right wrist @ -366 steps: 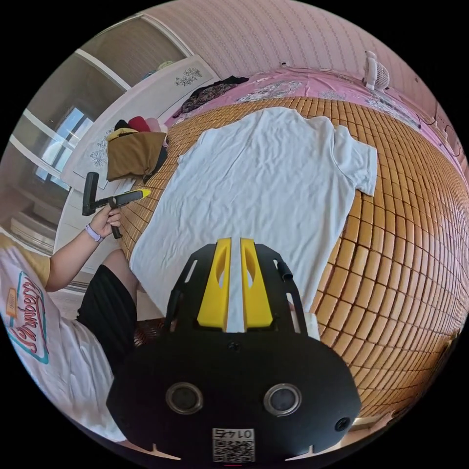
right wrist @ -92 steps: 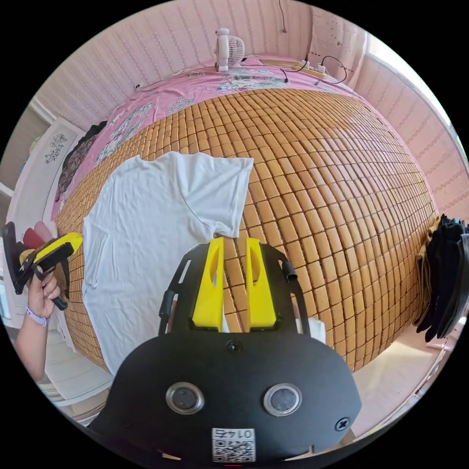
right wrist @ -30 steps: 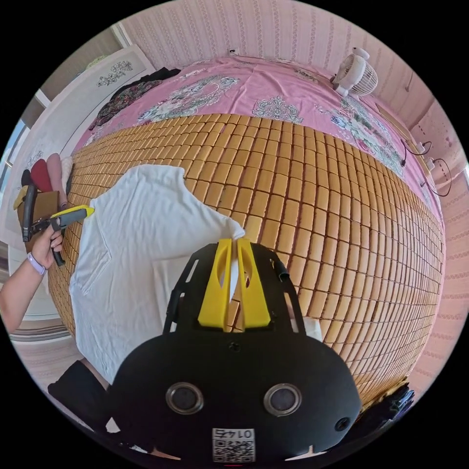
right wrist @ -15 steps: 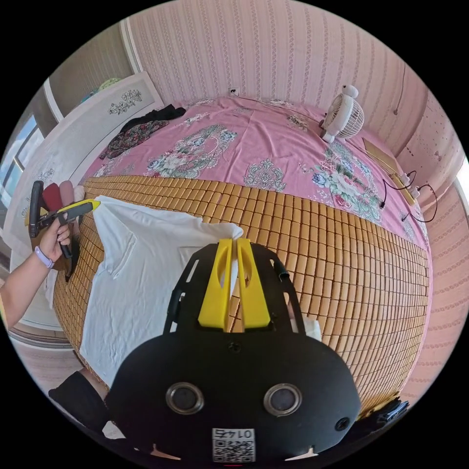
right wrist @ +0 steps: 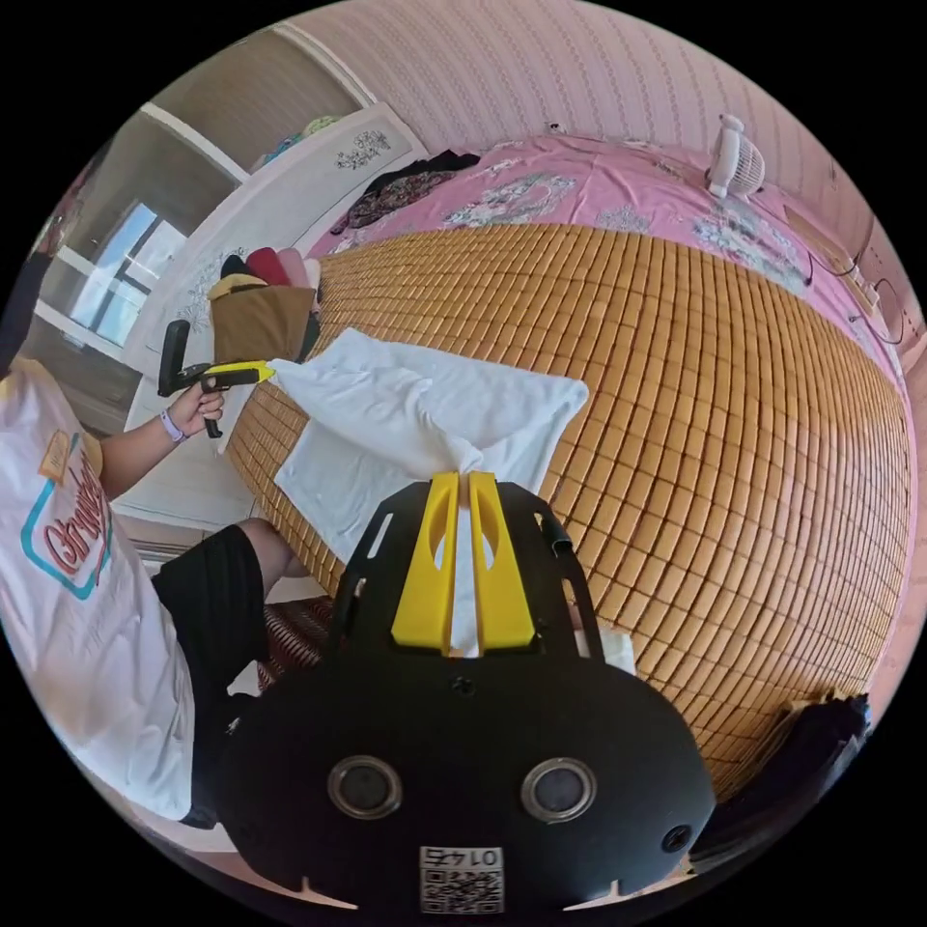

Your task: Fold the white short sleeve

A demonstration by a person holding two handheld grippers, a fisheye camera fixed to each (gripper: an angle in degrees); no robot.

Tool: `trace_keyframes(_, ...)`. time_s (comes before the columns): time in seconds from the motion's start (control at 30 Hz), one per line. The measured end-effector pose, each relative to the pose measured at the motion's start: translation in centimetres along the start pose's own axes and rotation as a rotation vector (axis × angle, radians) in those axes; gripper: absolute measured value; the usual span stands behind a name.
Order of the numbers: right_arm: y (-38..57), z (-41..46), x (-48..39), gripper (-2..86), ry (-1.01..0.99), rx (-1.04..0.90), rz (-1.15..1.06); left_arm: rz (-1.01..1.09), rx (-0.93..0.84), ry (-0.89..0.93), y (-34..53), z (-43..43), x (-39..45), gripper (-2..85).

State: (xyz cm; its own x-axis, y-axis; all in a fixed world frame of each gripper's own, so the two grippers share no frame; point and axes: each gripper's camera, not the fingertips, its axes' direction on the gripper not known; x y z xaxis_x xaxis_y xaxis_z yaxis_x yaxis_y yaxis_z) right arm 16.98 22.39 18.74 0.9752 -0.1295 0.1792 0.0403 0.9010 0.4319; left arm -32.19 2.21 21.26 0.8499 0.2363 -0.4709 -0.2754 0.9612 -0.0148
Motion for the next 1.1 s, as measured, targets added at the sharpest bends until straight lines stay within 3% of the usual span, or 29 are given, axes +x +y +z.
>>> trace_keyframes(0.13, 4.3, 6.9, -0.1, -0.2, 0.089, -0.156, 0.062, -0.016, -0.161, -0.095, 4.2, 5.7, -0.5, -0.7)
trace_keyframes(0.4, 6.5, 9.5, -1.7, -0.3, 0.243, -0.125, -0.003, 0.042, -0.145, -0.156, 6.5, 6.1, 0.0, -0.6)
trace_keyframes(0.7, 8.7, 10.3, -0.3, 0.1, 0.189, -0.028, 0.036, 0.080, 0.060, -0.232, 11.5, 6.4, 0.1, -0.4)
trace_keyframes(0.87, 10.4, 10.1, -0.1, 2.7, 0.160, 0.026, 0.079, -0.153, 0.153, -0.003, 14.5, 4.3, -3.0, -0.1)
trace_keyframes(0.93, 11.6, 9.2, 0.0, 5.8, 0.140, 0.029, 0.089, -0.170, 0.209, 0.001, 15.9, 2.5, -3.2, -0.4)
trace_keyframes(1.1, 13.2, 7.3, -0.8, 6.3, 0.135, 0.101, 0.096, -0.042, 0.276, -0.053, 16.2, -0.6, -0.9, -0.4)
